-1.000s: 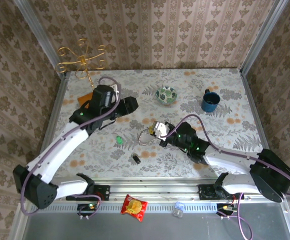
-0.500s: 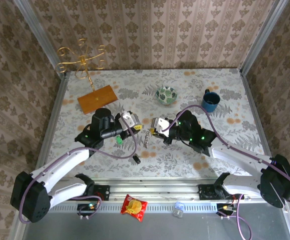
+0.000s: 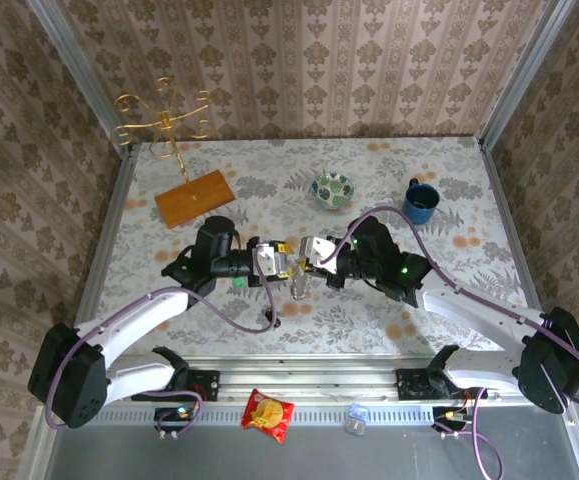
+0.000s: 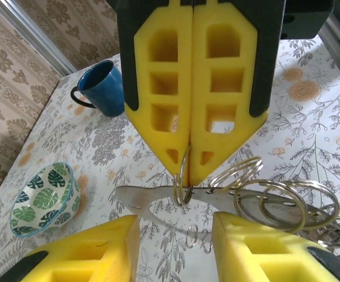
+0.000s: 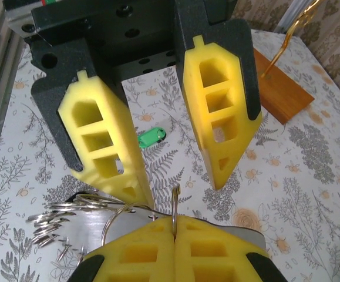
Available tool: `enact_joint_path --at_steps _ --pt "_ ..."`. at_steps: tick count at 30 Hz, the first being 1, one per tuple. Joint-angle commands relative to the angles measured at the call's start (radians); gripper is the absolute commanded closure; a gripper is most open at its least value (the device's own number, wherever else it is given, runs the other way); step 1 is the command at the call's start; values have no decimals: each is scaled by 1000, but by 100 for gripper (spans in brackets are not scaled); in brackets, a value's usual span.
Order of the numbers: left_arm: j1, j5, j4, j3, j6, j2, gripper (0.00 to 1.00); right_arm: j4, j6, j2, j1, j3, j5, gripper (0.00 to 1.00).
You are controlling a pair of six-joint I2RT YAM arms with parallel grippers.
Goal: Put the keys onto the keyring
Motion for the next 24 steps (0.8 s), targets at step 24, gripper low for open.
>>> enact_joint_path --at_steps 24 --pt "-34 44 148 -13 -98 -5 100 17 -42 2 40 14 51 83"
